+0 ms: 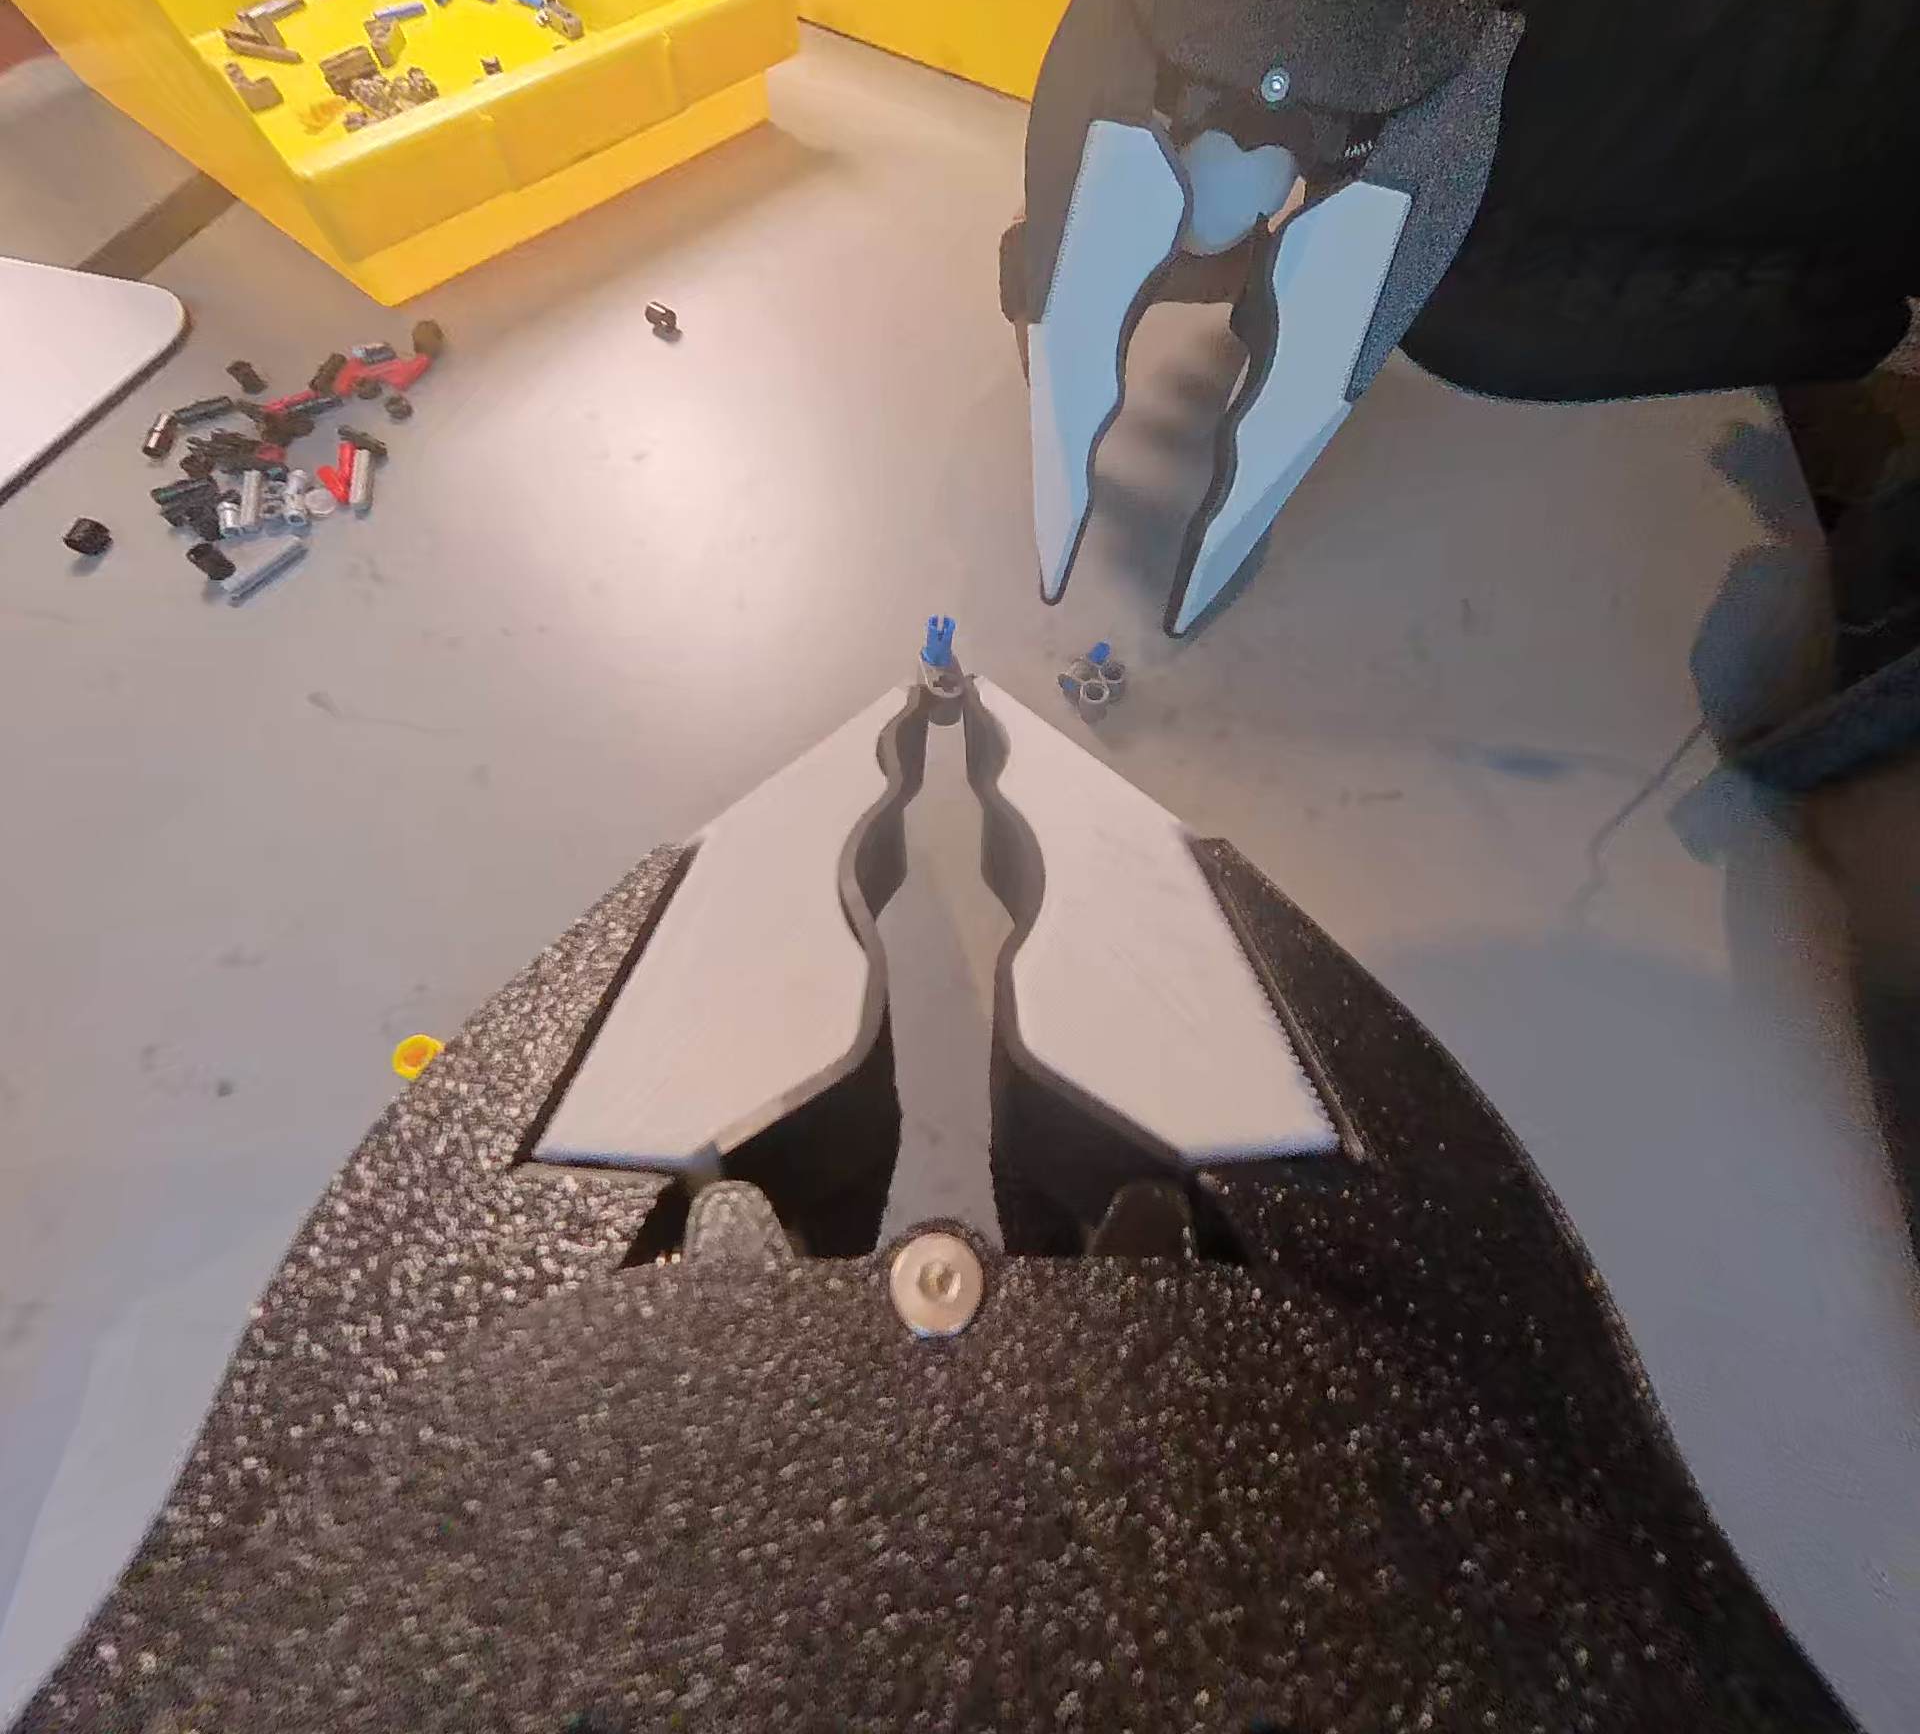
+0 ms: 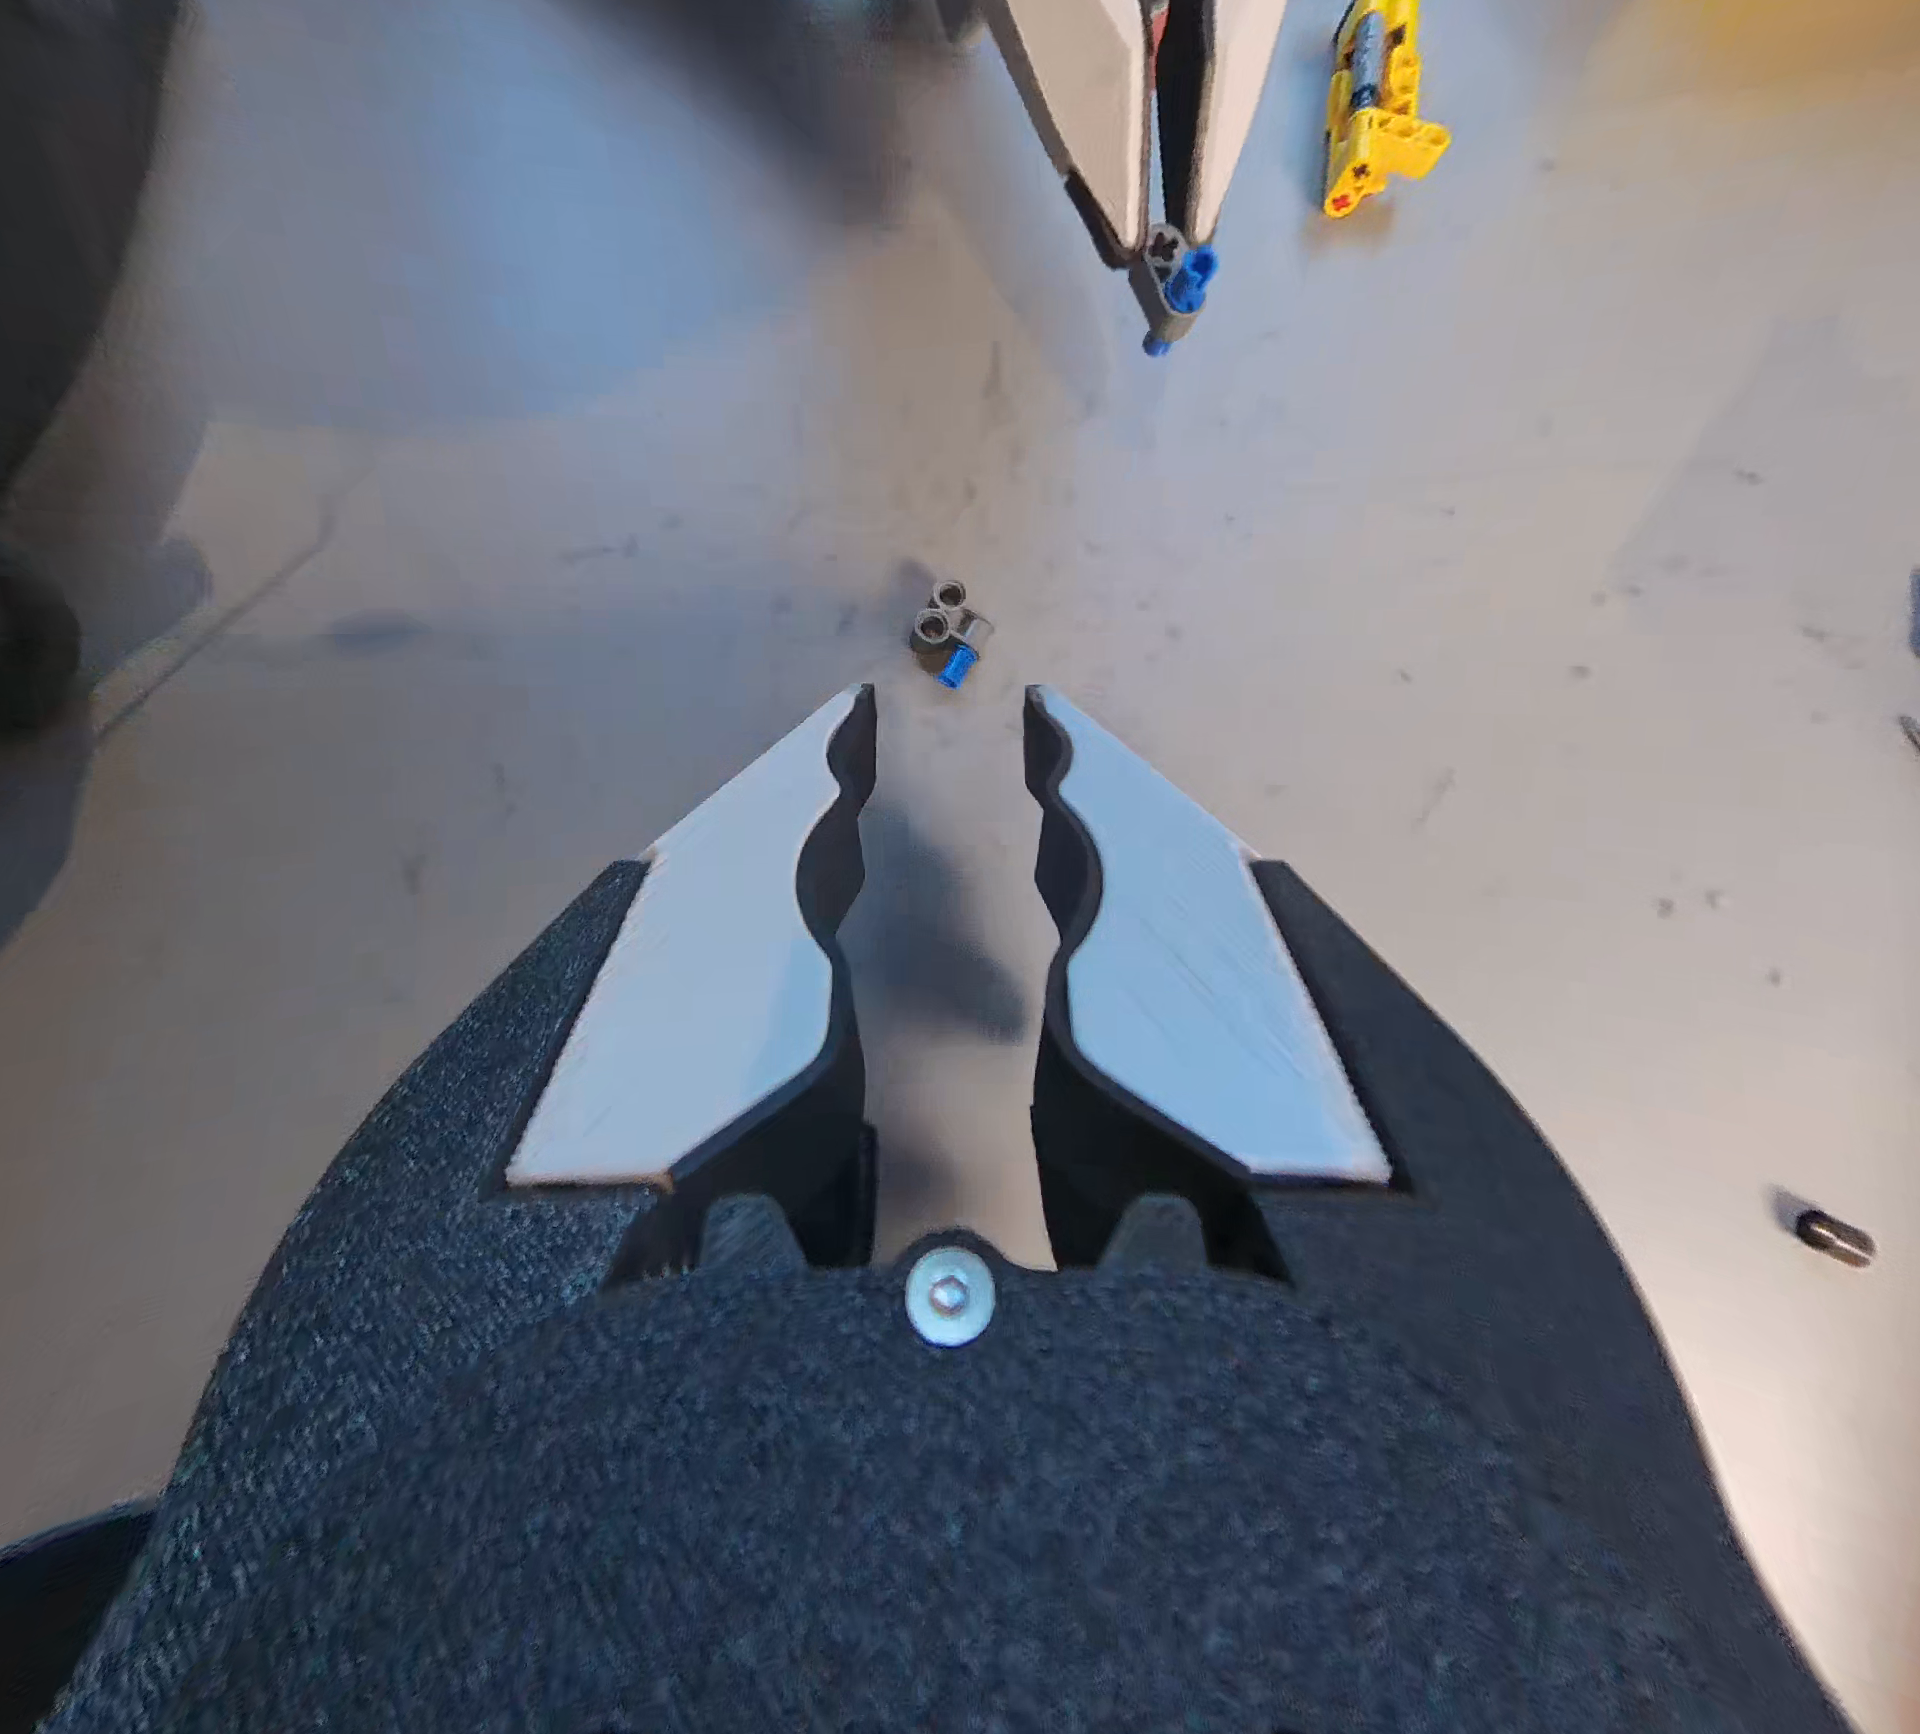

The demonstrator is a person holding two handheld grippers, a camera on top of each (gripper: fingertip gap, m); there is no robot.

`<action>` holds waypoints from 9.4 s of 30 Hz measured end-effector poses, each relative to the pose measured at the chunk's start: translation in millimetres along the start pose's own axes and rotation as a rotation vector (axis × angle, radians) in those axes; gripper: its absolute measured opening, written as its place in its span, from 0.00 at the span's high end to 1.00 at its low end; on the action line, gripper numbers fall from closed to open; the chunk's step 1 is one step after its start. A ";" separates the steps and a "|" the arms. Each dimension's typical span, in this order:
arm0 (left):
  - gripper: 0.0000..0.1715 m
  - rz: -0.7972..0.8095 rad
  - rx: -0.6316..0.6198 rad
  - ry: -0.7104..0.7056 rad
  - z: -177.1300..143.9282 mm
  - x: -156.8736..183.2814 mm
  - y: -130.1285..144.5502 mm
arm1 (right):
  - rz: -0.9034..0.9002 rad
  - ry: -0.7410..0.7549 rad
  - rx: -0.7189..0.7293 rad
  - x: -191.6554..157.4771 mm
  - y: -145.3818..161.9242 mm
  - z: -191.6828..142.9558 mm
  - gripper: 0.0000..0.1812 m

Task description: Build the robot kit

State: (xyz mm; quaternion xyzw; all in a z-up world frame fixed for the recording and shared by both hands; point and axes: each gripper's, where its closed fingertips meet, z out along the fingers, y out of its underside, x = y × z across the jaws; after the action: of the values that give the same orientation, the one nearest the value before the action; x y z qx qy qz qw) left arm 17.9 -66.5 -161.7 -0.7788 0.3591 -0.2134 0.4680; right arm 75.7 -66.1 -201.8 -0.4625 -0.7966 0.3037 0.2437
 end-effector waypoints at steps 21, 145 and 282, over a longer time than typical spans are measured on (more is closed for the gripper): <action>0.97 0.039 -0.117 0.170 8.5 25.4 23.2 | 0.000 0.062 0.088 8.7 -17.4 2.6 0.88; 0.96 -0.024 -0.258 0.264 35.2 35.2 19.8 | 0.219 -0.156 0.033 3.3 -26.3 12.7 0.98; 0.89 -0.726 0.641 0.864 -59.3 39.6 -98.5 | -0.254 0.321 0.788 12.3 -147.8 -67.6 0.92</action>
State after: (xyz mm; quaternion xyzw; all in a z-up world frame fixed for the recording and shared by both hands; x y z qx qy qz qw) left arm 39.5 -100.8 -46.9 -0.5164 0.1477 -0.7486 0.3887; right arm 28.3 -95.1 -48.6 -0.2741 -0.6225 0.4760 0.5574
